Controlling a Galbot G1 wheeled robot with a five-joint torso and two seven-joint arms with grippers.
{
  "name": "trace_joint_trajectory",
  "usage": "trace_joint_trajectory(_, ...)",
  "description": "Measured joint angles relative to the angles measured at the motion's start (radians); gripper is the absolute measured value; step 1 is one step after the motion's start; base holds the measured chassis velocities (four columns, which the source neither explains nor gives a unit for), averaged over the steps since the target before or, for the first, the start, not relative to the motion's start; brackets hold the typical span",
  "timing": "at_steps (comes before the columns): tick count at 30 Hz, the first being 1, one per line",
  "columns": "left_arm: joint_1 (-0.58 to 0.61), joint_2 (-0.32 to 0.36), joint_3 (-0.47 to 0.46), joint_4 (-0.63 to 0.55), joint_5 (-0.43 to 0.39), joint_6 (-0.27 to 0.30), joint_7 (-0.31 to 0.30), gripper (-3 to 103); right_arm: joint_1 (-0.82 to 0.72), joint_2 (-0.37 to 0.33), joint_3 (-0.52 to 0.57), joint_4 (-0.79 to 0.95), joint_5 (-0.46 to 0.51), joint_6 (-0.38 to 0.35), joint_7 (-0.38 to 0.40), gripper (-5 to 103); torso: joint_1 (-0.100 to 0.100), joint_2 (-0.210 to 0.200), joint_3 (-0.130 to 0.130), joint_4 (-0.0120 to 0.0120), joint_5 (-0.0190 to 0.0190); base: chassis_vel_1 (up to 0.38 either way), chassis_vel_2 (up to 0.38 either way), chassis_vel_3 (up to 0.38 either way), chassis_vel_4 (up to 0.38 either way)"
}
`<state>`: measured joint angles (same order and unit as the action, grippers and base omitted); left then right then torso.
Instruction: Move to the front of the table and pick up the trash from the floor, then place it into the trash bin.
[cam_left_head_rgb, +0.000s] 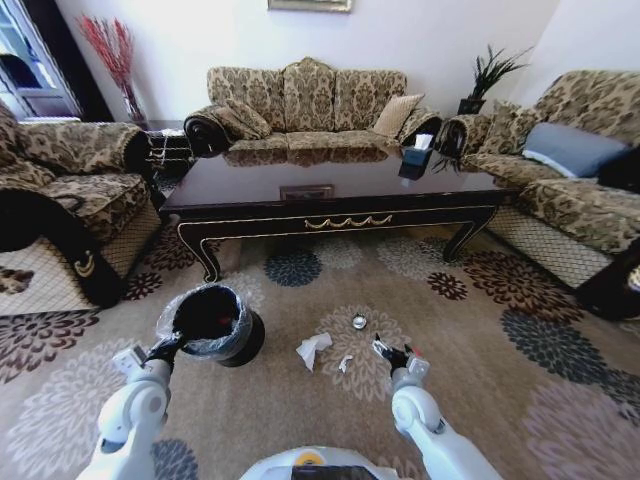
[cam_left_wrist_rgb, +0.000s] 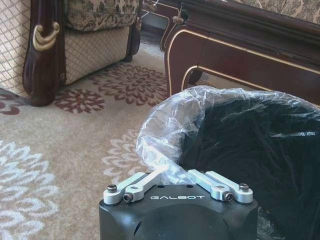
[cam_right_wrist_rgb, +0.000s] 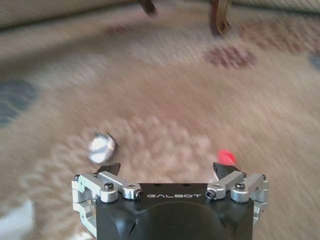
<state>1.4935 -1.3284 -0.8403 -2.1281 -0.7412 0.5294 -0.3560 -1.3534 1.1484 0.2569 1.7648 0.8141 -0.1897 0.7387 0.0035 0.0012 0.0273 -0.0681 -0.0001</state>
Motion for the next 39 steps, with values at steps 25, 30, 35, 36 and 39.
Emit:
trace_joint_trajectory(25, 0.079, -0.015, -0.038, -0.097, -0.003, 0.004, -0.007, 3, 0.100, 0.058, -0.005, -0.359, 0.017, 0.073, -0.137, 62, 0.000, 0.000, 0.000, -0.0002, 0.0000, 0.000, 0.000, 0.000, 0.000)
trace_joint_trajectory(30, 0.090, -0.027, -0.037, -0.096, 0.005, 0.001, -0.007, 3, 0.088, 0.060, -0.005, -0.361, -0.009, 0.084, -0.145, 41, 0.000, 0.000, 0.000, 0.0001, -0.0002, 0.000, 0.000, 0.000, 0.000)
trace_joint_trajectory(35, 0.096, -0.039, -0.028, -0.105, 0.017, -0.001, -0.008, 3, 0.059, 0.045, 0.004, -0.336, -0.033, 0.118, -0.175, 30, 0.000, 0.000, 0.000, -0.0003, 0.0003, 0.000, 0.000, 0.000, 0.000)
trace_joint_trajectory(36, 0.099, -0.042, -0.024, -0.110, 0.020, -0.002, -0.007, 3, 0.052, 0.040, 0.008, -0.321, -0.039, 0.144, -0.192, 27, 0.000, 0.000, 0.000, -0.0004, 0.0004, 0.000, 0.000, 0.000, 0.000)
trace_joint_trajectory(39, 0.106, -0.048, -0.015, -0.122, 0.031, -0.002, -0.006, 3, 0.037, 0.026, 0.016, -0.274, -0.051, 0.210, -0.240, 24, 0.000, 0.000, 0.000, -0.0003, 0.0003, 0.000, 0.000, 0.000, 0.000)
